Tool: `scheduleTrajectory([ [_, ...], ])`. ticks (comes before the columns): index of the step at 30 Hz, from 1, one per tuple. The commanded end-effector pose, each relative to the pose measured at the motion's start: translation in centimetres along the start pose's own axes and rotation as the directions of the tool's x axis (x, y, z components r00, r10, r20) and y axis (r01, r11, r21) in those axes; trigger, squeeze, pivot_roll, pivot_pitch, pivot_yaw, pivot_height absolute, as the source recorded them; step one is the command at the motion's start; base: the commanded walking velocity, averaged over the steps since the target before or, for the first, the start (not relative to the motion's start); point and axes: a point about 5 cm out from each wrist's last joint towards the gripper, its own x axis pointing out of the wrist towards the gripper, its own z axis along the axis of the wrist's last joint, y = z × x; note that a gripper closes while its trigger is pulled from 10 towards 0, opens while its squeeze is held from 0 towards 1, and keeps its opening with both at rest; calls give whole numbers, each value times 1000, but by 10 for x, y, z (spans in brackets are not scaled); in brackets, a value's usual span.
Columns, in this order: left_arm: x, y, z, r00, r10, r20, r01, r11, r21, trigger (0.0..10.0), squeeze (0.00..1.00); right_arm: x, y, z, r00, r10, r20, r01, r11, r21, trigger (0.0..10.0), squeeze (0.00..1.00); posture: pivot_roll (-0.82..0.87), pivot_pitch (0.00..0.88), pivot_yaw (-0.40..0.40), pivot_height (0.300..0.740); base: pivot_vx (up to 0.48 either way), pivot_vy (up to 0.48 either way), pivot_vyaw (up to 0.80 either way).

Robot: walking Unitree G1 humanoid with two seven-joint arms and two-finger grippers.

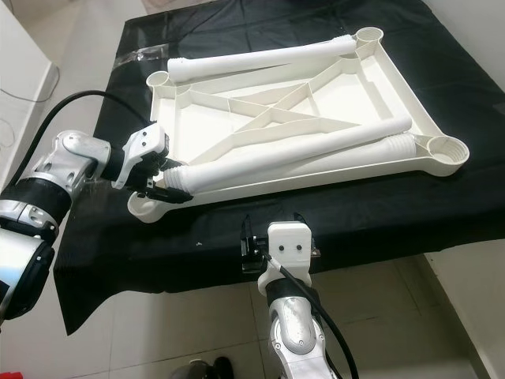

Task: Building children table

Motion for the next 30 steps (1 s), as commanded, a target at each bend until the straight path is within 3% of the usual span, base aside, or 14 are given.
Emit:
scheduleTrajectory([
  [1, 2, -5, -16, 1000, 4, -21, -5, 999, -32, 0, 0, -4, 12, 0, 1000, 20, -20, -19, 998, 59, 10000, 0, 113, 259, 186, 740, 0, 0, 0],
  [7, 1, -1, -9, 994, 90, 69, -88, 996, -28, 0, 0, 0, 10, -1, 1000, 20, -20, -18, 995, 94, 10000, 0, 115, 246, 178, 740, 0, 0, 0],
  [8, 0, 1, -6, 986, 125, 111, -122, 992, -35, 10000, 0, 3, 9, 0, 1000, 21, -16, -19, 992, 122, 10000, 0, 118, 238, 171, 740, 0, 0, 0],
  [12, -3, 3, -1, 963, 195, 189, -194, 981, -24, 10000, 0, 17, 5, 7, 999, 36, 10, -37, 973, 230, 10000, 0, 109, 206, 157, 740, 0, 0, 0],
  [17, -7, 4, 0, 944, 238, 231, -241, 970, -14, 10000, 0, 30, 1, 16, 998, 44, 45, -55, 958, 282, 10000, 0, 105, 187, 150, 740, 0, 0, 0],
  [18, -9, 5, 2, 928, 269, 258, -274, 962, -17, 10000, 0, 37, -1, 21, 995, 57, 77, -78, 949, 304, 10000, 1000, 107, 171, 141, 740, 0, 0, 0],
  [19, -14, 8, 4, 896, 340, 287, -351, 936, -12, 10000, 0, 46, -4, 30, 990, 72, 122, -112, 928, 356, 10000, 1000, 108, 157, 134, 740, 0, 0, 0],
  [22, -17, 8, 5, 874, 374, 310, -389, 921, -14, 10000, 0, 50, -5, 34, 988, 76, 135, -126, 902, 413, 10000, 1000, 106, 147, 127, 740, 0, 0, 0],
  [24, -20, 6, 5, 840, 418, 346, -441, 897, -14, 10000, 0, 56, -4, 42, 981, 114, 157, -181, 829, 529, 10000, 953, 107, 142, 122, 740, 0, 0, 0],
  [25, -20, 6, 5, 840, 418, 346, -441, 897, -14, 10000, 0, 56, -4, 42, 981, 114, 157, -181, 829, 529, 10000, 953, 107, 142, 122, 740, 0, 0, 0],
  [26, -22, 5, 5, 815, 450, 366, -473, 881, -29, 10000, 0, 58, -2, 47, 973, 137, 184, -221, 776, 591, 10000, 0, 107, 134, 110, 740, 0, 0, 0],
  [27, -22, 4, 5, 798, 471, 377, -493, 869, -42, 10000, 0, 60, -1, 51, 967, 153, 203, -248, 741, 624, 10000, 0, 108, 134, 109, 740, 0, 0, 0],
  [28, -22, 4, 5, 798, 471, 377, -493, 869, -42, 10000, 0, 60, -1, 51, 967, 153, 203, -248, 741, 624, 10000, 0, 108, 134, 109, 740, 0, 0, 0],
  [30, -20, -7, 3, 794, 462, 396, -497, 868, -15, 10000, 0, 63, 1, 59, 945, 208, 254, -328, 642, 693, 10000, 0, 107, 126, 90, 740, 0, 0, 0],
])
